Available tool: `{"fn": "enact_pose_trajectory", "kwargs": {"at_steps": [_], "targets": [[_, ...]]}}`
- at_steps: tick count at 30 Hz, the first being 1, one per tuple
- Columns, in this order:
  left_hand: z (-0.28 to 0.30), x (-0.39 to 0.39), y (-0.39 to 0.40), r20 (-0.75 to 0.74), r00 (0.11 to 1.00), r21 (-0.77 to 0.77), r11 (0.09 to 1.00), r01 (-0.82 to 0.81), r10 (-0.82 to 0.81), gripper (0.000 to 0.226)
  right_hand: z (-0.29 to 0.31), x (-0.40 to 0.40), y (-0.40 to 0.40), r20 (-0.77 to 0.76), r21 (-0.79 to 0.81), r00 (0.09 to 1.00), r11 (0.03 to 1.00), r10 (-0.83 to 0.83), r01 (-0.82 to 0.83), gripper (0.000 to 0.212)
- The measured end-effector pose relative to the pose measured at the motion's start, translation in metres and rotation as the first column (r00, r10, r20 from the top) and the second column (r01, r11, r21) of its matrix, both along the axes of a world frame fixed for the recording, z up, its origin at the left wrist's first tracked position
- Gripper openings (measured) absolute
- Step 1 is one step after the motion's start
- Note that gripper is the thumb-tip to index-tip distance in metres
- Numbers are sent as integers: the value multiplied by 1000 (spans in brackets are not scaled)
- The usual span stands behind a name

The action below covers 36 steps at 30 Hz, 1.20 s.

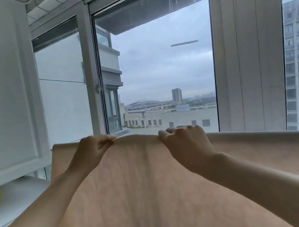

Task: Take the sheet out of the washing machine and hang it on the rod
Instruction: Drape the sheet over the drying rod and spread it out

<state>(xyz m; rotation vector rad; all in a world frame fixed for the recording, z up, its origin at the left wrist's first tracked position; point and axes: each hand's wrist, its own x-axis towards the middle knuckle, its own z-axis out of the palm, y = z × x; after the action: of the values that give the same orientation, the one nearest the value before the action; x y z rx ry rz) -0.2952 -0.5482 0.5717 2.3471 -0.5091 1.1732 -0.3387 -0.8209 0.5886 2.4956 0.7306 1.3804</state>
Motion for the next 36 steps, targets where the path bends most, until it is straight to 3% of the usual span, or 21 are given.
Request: {"fn": "enact_pose_trajectory", "kwargs": {"at_steps": [3, 6, 9, 12, 15, 19, 21, 25, 29, 33, 36], "targets": [[1, 2, 4, 26, 1000, -65, 998, 13, -11, 12, 1, -1, 4, 36, -30, 998, 998, -59, 60, 31], [5, -1, 3, 94, 996, -99, 995, 14, -5, 14, 13, 4, 8, 27, 33, 997, 997, -71, 70, 21], [14, -8, 7, 212, 977, -188, 980, 64, -23, 15, 28, 0, 12, 135, 174, 990, 982, 49, -72, 15], [8, -15, 20, 249, 966, -187, 974, 126, -77, 10, 20, -17, 12, 161, 104, 963, 967, 214, -233, 10], [-13, -6, 40, 185, 979, 53, 996, 71, -80, 13, -7, -21, 9, 63, -86, 960, 960, 272, -266, 25], [-23, 20, 66, 17, 999, -36, 999, -29, 29, 18, -25, -11, 4, 59, -202, 975, 959, 214, -199, 30], [-25, 30, 77, -62, 995, -41, 996, -77, 74, 18, -23, -10, -1, 53, -183, 981, 968, 186, -173, 32], [-22, 43, 88, 14, 994, 73, 991, -112, 112, 31, -15, -3, -2, 63, -125, 983, 979, 171, -162, 25], [-20, 51, 87, 22, 996, 92, 992, -84, 82, 23, -11, 11, 13, -1, -26, 987, 986, 162, -162, 32], [-24, 58, 103, 23, 995, 74, 992, -98, 97, 9, -8, 23, 39, -60, -51, 996, 996, 72, -75, 42], [-29, 68, 127, -14, 990, 75, 988, -138, 140, 14, -4, 35, 64, -77, -42, 993, 994, 94, -97, 49]]}}
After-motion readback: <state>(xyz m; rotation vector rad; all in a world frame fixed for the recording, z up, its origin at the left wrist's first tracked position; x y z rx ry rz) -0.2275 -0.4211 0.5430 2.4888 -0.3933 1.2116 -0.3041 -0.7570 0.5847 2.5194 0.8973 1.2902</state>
